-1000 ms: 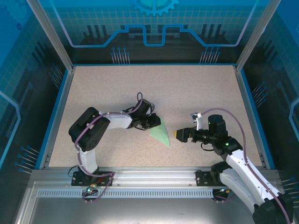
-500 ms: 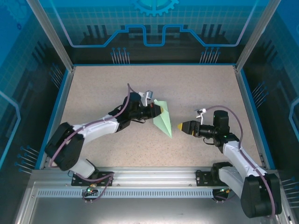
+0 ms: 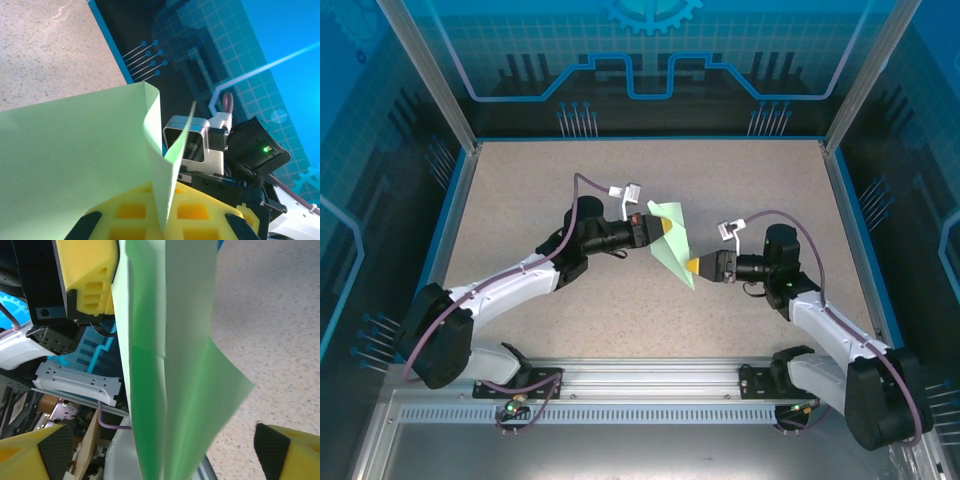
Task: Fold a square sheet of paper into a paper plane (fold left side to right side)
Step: Turn over the paper at the center of the table.
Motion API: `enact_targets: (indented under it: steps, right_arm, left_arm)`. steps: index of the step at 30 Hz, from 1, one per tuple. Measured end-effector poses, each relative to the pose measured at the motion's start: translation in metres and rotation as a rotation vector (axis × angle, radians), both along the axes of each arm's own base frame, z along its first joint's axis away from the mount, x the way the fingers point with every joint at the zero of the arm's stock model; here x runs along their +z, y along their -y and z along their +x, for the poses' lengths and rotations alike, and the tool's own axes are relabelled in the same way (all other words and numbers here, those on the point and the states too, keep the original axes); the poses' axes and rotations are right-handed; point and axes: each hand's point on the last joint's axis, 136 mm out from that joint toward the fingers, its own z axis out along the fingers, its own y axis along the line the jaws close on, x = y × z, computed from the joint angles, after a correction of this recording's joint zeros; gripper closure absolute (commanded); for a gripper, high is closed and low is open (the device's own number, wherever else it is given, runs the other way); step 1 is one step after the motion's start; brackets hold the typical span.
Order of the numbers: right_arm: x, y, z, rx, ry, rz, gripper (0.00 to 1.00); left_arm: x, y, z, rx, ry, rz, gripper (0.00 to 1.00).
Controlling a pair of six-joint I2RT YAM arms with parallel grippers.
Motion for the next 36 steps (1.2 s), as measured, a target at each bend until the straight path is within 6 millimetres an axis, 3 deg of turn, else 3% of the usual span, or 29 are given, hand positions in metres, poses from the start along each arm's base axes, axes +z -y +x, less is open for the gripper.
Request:
enact_targets:
  steps: [11,17,20,23,26,30,36]
  right_arm:
    - [0.02,-0.015,0.005,0.024,0.015,0.011,0.76]
    - [0.02,-0.01,0.003,-0.014,0.038,-0.045,0.95]
    - [0.021,-0.005,0.003,-0.048,0.061,-0.099,0.96]
    - [0.016,0.003,0.008,-0.105,0.087,-0.205,0.96]
    - [0.006,0.012,0.015,-0.173,0.119,-0.383,0.96]
    - [-0.016,0.015,0.013,-0.191,0.185,-0.697,0.96]
    - [-0.068,0.025,0.02,-0.176,0.275,-1.296,0.95]
  left_arm:
    - [0.006,0.002,-0.004,-0.023,-0.008,-0.028,0.94]
    - [0.001,0.003,-0.003,-0.022,-0.022,-0.019,0.63]
    - [-0.006,0.001,-0.004,-0.019,-0.023,0.015,0.37]
    - [-0.02,-0.009,-0.005,0.019,-0.04,0.094,0.28]
    - [-0.021,-0.027,-0.007,0.09,-0.026,0.173,0.25]
    - [-0.006,-0.06,-0.013,0.218,0.026,0.242,0.23]
    - [-0.006,-0.111,-0.023,0.401,0.054,0.35,0.23]
